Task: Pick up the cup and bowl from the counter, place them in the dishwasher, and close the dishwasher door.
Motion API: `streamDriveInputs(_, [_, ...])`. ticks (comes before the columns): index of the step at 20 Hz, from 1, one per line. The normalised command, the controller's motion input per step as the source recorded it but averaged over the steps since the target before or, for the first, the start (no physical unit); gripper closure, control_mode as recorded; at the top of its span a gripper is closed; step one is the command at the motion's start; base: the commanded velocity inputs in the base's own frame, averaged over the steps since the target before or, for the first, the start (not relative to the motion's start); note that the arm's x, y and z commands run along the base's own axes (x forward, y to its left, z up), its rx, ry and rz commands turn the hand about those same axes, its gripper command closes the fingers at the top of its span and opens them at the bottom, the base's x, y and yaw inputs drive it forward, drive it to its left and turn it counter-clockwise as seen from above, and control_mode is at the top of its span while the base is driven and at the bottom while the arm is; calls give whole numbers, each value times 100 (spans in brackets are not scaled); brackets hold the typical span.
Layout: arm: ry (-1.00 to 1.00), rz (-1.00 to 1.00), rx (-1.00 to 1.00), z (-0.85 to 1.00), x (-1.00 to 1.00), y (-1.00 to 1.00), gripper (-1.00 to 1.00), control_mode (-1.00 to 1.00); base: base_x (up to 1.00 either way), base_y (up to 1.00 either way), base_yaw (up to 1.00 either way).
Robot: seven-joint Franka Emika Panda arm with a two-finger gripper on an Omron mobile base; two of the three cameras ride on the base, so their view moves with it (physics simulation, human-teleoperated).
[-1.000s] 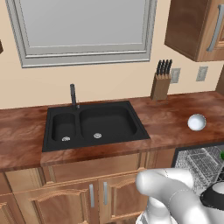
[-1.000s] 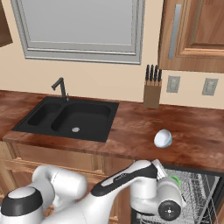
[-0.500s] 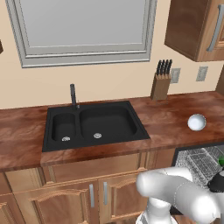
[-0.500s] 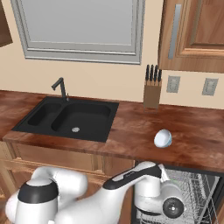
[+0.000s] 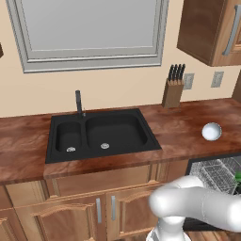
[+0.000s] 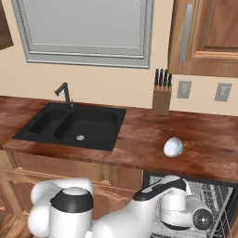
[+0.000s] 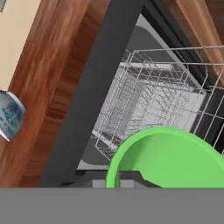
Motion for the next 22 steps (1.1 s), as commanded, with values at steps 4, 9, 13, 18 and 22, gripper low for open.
streamDriveInputs(4, [3,0,3,-61,24,-11,100,-100,0,0,0])
streamDriveInputs(9, [3,0,0,-65,32,-8,100,-100,0,0,0])
streamDriveInputs(13, [2,0,0,-58,38,-7,100,-100,0,0,0])
streamDriveInputs(18, [1,0,0,-52,41,-11,100,-100,0,0,0])
streamDriveInputs(22, [2,0,0,-56,43,-20,100,-100,0,0,0])
